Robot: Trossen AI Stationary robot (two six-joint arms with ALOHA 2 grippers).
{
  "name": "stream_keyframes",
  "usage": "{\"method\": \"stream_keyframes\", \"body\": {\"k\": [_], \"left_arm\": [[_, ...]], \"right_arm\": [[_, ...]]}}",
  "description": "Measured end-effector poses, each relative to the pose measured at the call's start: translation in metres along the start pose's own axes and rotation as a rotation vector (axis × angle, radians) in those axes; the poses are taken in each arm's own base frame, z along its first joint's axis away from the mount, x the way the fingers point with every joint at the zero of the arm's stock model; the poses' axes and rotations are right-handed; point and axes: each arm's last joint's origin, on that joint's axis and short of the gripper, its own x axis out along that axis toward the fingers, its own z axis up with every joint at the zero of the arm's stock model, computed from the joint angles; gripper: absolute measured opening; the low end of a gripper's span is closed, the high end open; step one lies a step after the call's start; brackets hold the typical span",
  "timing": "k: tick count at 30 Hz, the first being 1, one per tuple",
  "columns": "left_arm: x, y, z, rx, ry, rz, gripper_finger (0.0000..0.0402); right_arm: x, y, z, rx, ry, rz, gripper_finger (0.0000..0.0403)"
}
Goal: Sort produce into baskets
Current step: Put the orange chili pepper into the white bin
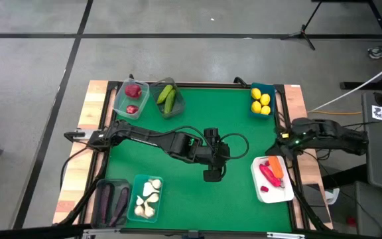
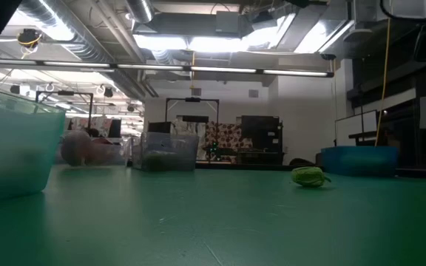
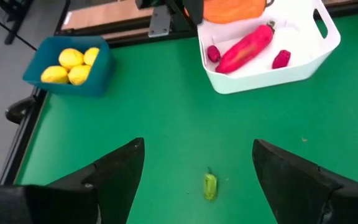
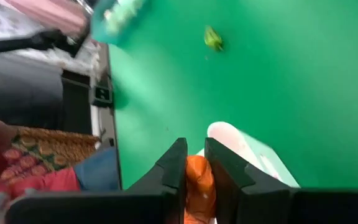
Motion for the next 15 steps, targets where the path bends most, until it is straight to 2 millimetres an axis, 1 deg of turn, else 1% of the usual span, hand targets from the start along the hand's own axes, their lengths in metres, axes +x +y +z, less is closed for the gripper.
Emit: {"method": "stream_keyframes", "body": {"k": [8, 11, 15], "left_arm": [[0.000, 0.001, -0.001, 0.001, 0.007, 0.006, 0.0296], [-0.001, 0.000, -0.003, 0.014, 0.029, 0.006, 0.0296], [-0.001, 0.001, -0.007, 0.024, 0.069, 0.010, 0.0296]], "right_arm": [[0.021, -0.001, 0.011, 0.025, 0.137, -0.121, 0.0048], [0.026, 0.000, 0.015, 0.023, 0.141, -0.152, 0.0049], [0.033, 0.002, 0.021, 0.001, 0.146, -0.145, 0.0049]]}}
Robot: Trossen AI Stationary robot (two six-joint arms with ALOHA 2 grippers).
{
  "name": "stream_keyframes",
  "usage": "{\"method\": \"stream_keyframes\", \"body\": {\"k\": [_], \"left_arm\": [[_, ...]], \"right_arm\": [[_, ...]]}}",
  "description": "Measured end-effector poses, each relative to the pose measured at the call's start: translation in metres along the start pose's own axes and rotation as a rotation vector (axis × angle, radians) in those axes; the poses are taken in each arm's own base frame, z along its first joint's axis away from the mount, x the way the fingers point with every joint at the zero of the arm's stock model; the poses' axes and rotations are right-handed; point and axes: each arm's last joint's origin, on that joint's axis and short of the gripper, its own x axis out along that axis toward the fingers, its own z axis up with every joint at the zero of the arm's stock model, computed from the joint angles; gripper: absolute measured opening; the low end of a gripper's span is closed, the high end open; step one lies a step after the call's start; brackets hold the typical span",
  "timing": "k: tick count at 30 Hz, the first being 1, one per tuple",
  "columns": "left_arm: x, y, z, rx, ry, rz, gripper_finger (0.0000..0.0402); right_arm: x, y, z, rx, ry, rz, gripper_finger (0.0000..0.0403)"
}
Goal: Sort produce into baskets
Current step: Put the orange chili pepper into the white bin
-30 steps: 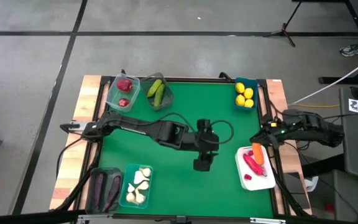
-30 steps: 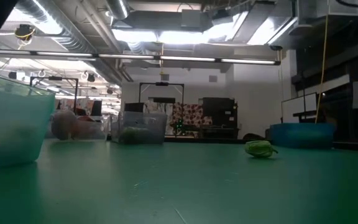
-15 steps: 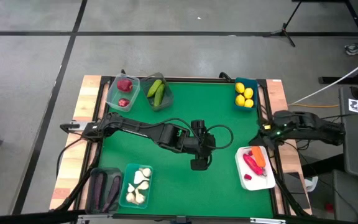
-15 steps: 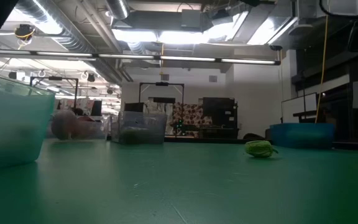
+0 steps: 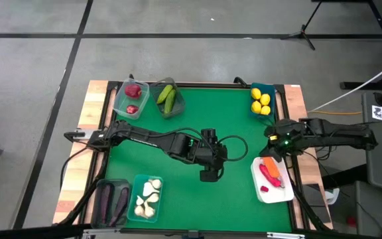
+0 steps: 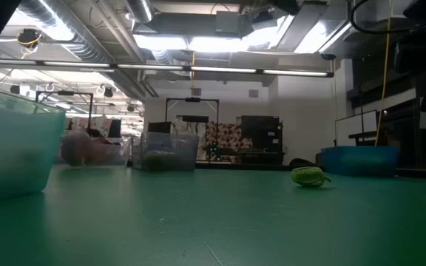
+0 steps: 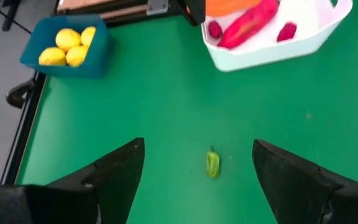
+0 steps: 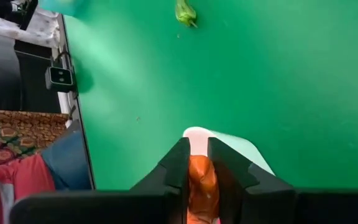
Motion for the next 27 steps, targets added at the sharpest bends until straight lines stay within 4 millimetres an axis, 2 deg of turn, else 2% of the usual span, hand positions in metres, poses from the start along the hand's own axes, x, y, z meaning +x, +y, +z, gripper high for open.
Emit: {"method": "stream_keyframes", "body": {"k": [7, 15, 22, 27], "left_arm": [[0.000, 0.001, -0.003, 0.019, 0.031, 0.014, 0.0296], [0.000, 0.002, -0.004, 0.023, 0.035, 0.038, 0.0296], [0.000, 0.002, -0.005, 0.013, 0.048, 0.042, 0.0296], [0.000, 0.002, -0.005, 0.013, 0.047, 0.041, 0.0296]], "right_arm": [[0.006, 0.007, 0.000, -0.058, 0.060, -0.004, 0.0049], [0.003, 0.052, 0.000, -0.203, 0.039, 0.018, 0.0039], [0.025, 0.074, -0.026, -0.315, 0.085, -0.090, 0.0048], [0.029, 0.079, -0.041, -0.312, 0.057, -0.126, 0.0062]]}}
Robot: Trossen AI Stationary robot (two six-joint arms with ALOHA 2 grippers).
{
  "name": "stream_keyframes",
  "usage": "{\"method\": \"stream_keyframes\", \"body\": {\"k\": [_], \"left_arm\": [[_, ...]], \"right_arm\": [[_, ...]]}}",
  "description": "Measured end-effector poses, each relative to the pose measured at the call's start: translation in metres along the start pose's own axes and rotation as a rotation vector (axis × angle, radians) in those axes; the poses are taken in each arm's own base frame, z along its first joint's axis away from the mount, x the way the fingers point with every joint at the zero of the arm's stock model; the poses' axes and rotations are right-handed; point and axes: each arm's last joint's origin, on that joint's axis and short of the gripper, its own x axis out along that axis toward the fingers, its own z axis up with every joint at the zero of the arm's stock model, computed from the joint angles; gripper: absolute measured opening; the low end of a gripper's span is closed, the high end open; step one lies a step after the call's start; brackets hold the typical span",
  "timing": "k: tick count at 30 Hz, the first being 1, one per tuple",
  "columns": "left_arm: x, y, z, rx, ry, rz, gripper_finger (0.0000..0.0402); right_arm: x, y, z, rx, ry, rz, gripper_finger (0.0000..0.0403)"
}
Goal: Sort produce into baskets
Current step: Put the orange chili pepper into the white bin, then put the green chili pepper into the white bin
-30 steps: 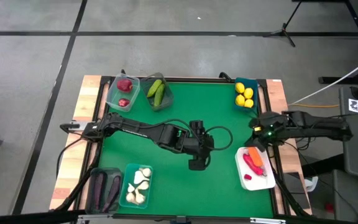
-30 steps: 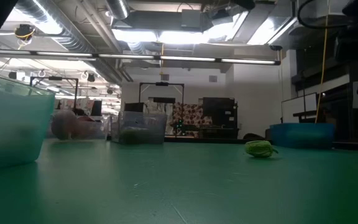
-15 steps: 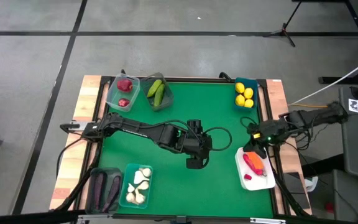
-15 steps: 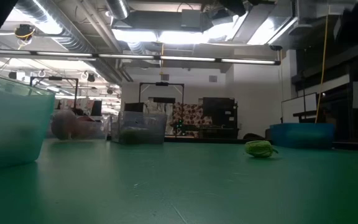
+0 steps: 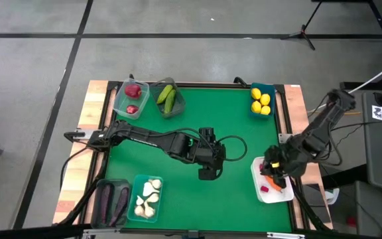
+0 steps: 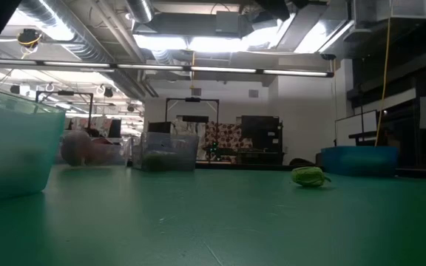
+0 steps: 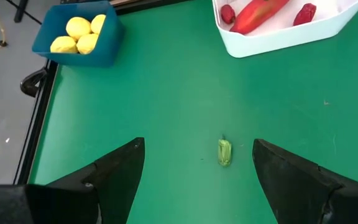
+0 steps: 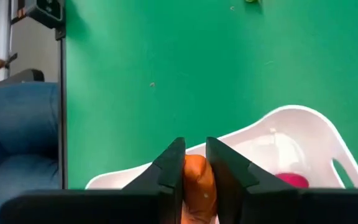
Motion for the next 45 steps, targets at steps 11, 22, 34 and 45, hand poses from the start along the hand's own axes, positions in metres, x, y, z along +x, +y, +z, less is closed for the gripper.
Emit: {"method": "stream_keyframes", "body": {"k": [11, 22, 34, 45], "left_arm": [[0.000, 0.000, 0.001, -0.020, -0.010, -0.001, 0.0296], [0.011, -0.005, -0.002, -0.067, -0.017, -0.003, 0.0296], [0.091, -0.033, -0.042, -0.150, -0.084, -0.020, 0.0296], [0.139, -0.035, -0.088, -0.133, -0.136, 0.002, 0.0296]], "right_arm": [[-0.002, 0.002, -0.007, 0.034, 0.002, -0.001, 0.0116], [-0.002, 0.004, -0.008, 0.036, 0.030, 0.027, 0.0237], [-0.012, 0.014, 0.002, -0.059, -0.041, 0.080, 0.0243], [-0.018, 0.018, 0.007, -0.085, -0.075, 0.095, 0.0243]]}}
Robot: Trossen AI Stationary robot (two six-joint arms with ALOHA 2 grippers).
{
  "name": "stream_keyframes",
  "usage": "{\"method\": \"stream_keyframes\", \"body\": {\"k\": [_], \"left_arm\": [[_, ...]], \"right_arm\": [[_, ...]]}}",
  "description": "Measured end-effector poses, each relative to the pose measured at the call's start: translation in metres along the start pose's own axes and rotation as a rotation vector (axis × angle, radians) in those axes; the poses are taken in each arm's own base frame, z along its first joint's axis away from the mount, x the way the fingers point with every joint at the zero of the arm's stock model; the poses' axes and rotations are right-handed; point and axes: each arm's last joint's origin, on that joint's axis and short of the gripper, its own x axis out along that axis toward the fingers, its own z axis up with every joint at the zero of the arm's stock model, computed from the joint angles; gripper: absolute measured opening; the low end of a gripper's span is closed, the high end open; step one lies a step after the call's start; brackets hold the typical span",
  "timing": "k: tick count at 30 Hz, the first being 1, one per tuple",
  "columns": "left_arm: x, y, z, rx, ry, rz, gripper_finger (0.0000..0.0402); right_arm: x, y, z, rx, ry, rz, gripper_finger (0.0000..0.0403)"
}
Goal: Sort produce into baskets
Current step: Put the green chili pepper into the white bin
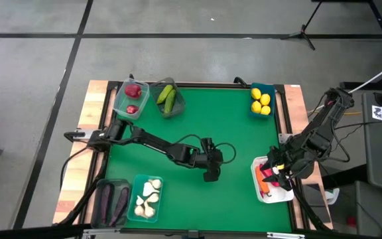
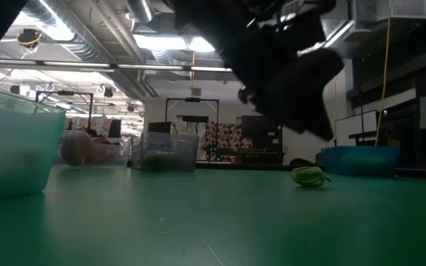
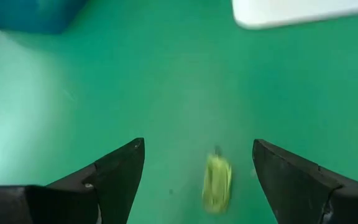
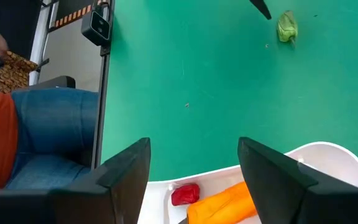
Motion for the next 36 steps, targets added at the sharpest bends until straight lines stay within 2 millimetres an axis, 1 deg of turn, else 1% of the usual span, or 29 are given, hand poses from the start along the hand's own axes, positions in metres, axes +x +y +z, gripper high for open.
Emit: {"method": "stream_keyframes", "body": {"k": [5, 9, 12, 15, 17, 22, 26, 29, 32, 36], "left_arm": [[0.007, 0.001, -0.018, 0.009, 0.022, -0.009, 0.0296], [0.011, 0.001, -0.024, -0.003, 0.011, -0.056, 0.0296], [0.013, 0.002, -0.030, -0.001, 0.034, -0.072, 0.0296], [0.015, 0.004, -0.031, -0.010, 0.042, -0.126, 0.0294], [0.016, 0.005, -0.035, -0.012, 0.047, -0.127, 0.0286], [0.018, 0.008, -0.031, -0.028, 0.018, -0.130, 0.0256], [0.020, 0.008, -0.033, -0.028, 0.023, -0.129, 0.0237], [0.024, 0.006, -0.037, -0.030, 0.032, -0.133, 0.0228], [0.032, 0.003, -0.046, -0.041, 0.056, -0.136, 0.0224], [0.035, 0.002, -0.049, -0.062, 0.070, -0.135, 0.0223]], "right_arm": [[0.000, 0.000, 0.000, 0.001, -0.001, 0.001, 0.0243], [0.000, 0.000, 0.000, 0.001, -0.001, 0.001, 0.0243], [0.000, 0.000, 0.000, 0.002, 0.000, 0.001, 0.0243], [0.000, 0.000, 0.000, 0.002, -0.001, 0.001, 0.0243], [0.000, 0.000, 0.000, 0.002, -0.001, 0.002, 0.0243], [0.000, 0.000, 0.000, 0.003, -0.002, 0.004, 0.0243], [0.000, 0.001, 0.001, 0.008, -0.009, 0.015, 0.0243], [0.000, 0.002, 0.001, 0.009, -0.012, 0.020, 0.0243], [0.000, 0.002, 0.001, 0.009, -0.011, 0.019, 0.0243], [0.000, 0.002, 0.001, 0.009, -0.011, 0.020, 0.0243]]}}
